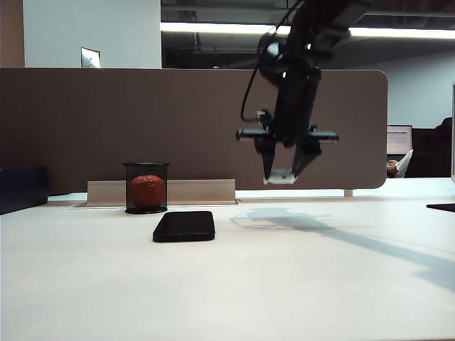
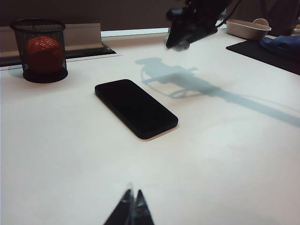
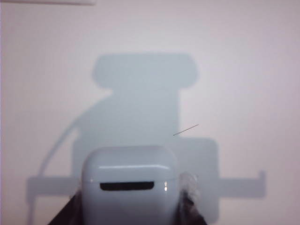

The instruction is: Find the wireless headphone case on the desktop and place it on the left side of the phone.

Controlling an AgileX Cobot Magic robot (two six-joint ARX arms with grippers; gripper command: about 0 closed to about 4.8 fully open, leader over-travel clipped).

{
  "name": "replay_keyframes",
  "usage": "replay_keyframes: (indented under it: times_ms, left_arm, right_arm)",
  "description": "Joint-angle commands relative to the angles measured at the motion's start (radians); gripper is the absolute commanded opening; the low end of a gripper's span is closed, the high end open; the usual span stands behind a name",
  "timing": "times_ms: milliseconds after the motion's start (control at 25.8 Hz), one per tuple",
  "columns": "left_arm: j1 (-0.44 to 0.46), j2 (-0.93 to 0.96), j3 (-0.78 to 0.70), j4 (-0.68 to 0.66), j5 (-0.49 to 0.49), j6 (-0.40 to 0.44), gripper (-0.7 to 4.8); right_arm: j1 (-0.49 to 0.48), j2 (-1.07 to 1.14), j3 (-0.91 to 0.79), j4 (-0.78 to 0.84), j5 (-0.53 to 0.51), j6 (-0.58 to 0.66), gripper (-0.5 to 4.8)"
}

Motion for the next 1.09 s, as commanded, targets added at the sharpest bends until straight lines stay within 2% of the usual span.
replay_keyframes:
  times_ms: [39, 465, 698, 1086]
  left_arm:
    - [0.002, 0.001, 0.002, 0.002, 0.008, -0.003, -0.05]
    - [0.002, 0.0, 0.002, 0.005, 0.008, -0.003, -0.05]
    - [0.002, 0.0, 0.002, 0.005, 0.006, -0.003, -0.05]
    - [0.002, 0.001, 0.002, 0.005, 0.006, -0.003, -0.05]
  right_arm:
    - [0.001, -0.064, 0.005, -0.023, 0.003, -0.003, 1.34]
    - [0.05, -0.246, 0.005, -0.158, 0.014, 0.029, 1.34]
    - [0.174, -0.269, 0.005, -0.171, 0.023, 0.108, 1.34]
    - [0.32, -0.269, 0.004, -0.117, 0.075, 0.184, 1.34]
